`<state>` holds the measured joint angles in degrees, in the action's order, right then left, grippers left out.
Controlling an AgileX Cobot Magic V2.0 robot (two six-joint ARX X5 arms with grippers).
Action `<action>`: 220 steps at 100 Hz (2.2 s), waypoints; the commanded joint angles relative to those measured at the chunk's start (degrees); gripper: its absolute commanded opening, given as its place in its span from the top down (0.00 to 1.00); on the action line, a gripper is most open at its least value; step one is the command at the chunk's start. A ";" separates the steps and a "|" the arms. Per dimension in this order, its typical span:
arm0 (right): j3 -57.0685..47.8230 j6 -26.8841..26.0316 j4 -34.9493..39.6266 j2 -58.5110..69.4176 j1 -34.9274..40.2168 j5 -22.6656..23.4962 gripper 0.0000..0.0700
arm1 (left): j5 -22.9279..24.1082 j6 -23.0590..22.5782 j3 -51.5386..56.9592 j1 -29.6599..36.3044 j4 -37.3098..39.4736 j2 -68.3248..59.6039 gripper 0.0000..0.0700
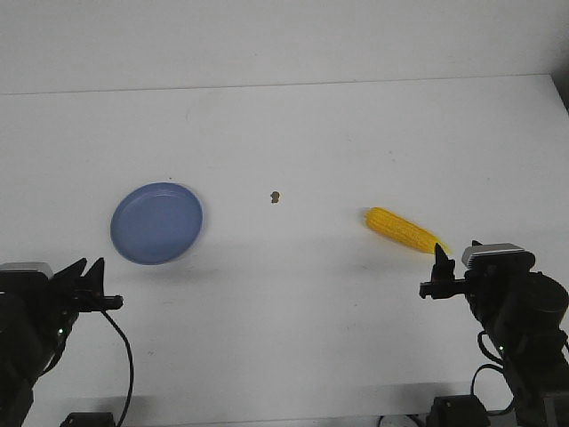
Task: Place corn on plate with both arms
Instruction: 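Move the left gripper to the blue plate's edge and the right gripper above the corn, then push the blue plate with the left gripper toward the corn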
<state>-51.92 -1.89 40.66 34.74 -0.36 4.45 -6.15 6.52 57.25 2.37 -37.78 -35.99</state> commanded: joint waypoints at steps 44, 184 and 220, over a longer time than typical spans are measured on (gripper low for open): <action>-0.96 -0.26 -0.35 0.20 0.07 0.07 0.22 | 2.25 3.72 3.34 -1.09 0.46 -10.05 0.28; -0.96 -0.31 -0.31 0.20 0.07 0.07 0.22 | -7.48 6.19 14.47 -15.10 10.97 -66.18 0.28; -0.96 -1.31 -0.33 0.20 0.07 0.04 0.22 | -9.86 4.96 14.47 -14.23 12.63 -67.36 0.88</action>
<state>-51.92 -2.42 40.86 34.74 -0.36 4.45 -15.05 12.64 70.98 -12.01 -25.47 -102.04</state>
